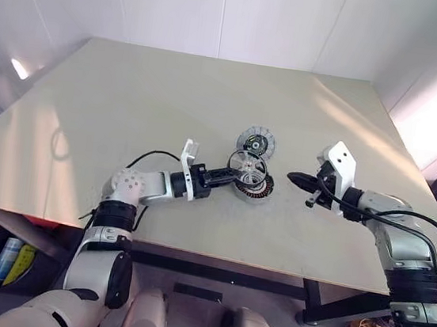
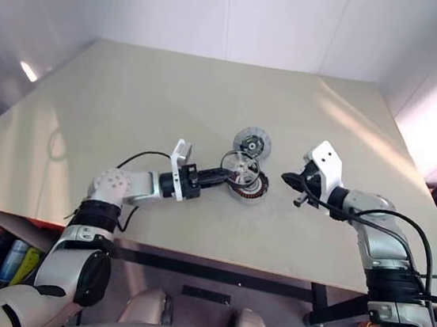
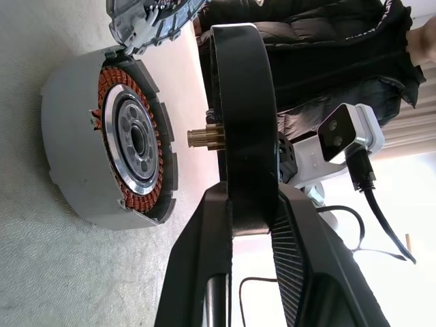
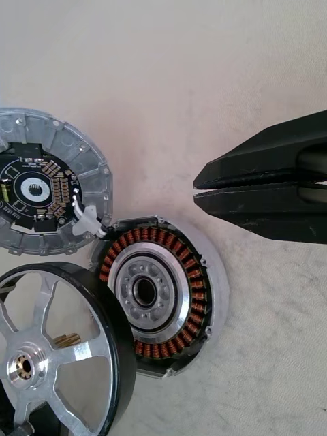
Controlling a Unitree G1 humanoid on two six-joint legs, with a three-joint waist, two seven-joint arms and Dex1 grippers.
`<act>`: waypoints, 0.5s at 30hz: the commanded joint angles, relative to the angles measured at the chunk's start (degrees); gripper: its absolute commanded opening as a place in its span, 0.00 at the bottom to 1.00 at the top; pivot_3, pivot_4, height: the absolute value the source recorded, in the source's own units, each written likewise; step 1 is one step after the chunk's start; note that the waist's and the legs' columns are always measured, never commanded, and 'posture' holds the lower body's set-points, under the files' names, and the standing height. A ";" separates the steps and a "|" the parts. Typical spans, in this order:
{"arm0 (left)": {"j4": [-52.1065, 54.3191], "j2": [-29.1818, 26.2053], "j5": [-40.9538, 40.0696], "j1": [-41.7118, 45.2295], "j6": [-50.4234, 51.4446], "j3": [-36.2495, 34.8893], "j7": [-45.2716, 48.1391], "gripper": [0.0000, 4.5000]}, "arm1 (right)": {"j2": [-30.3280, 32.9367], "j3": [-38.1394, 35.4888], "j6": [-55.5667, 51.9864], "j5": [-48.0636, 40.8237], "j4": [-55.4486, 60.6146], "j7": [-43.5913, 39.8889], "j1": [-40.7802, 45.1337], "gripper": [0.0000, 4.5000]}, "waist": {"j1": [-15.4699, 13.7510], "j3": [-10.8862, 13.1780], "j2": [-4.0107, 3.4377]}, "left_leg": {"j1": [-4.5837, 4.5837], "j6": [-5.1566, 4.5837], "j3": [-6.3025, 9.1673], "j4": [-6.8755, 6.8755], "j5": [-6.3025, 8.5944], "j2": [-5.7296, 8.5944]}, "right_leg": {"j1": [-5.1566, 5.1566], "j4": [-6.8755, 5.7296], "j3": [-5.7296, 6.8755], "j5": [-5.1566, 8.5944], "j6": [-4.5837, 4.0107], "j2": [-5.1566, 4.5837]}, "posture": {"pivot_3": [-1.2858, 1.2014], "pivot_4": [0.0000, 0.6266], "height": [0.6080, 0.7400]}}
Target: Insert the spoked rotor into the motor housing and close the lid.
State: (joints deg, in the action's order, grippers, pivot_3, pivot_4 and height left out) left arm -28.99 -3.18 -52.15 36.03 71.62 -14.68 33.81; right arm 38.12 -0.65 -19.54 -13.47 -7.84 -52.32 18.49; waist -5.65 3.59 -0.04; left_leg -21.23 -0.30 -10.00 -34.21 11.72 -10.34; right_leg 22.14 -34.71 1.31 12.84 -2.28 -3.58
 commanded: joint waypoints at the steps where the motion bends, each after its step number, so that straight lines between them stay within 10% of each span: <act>1: -1.93 1.06 0.75 2.75 -0.73 0.52 1.59 0.17 | 0.88 -2.14 -0.12 -1.07 3.17 0.38 0.20 0.00 | -0.01 0.00 0.00 | 0.00 0.00 0.00 0.00 0.00 0.00 | 0.00 0.00 0.00 0.00 0.00 0.00 | 0.52 0.00 1.00; 15: -13.42 3.22 5.87 7.67 -6.40 -0.52 2.80 0.17 | 0.37 -2.32 -0.25 -1.17 3.86 1.31 0.25 0.00 | -0.07 0.00 0.00 | 0.01 -0.05 0.01 0.00 -0.03 0.02 | -0.03 0.00 0.01 0.00 0.00 -0.03 | 0.52 0.00 1.00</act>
State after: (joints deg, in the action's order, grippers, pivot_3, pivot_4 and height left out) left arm -42.36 -0.27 -46.13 41.88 65.98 -14.57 35.44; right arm 38.11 -1.09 -20.13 -13.59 -6.26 -51.25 18.28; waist -5.72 3.59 -0.03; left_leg -21.22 -0.36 -9.99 -34.21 11.69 -10.32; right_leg 22.12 -34.70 1.31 12.84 -2.28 -3.60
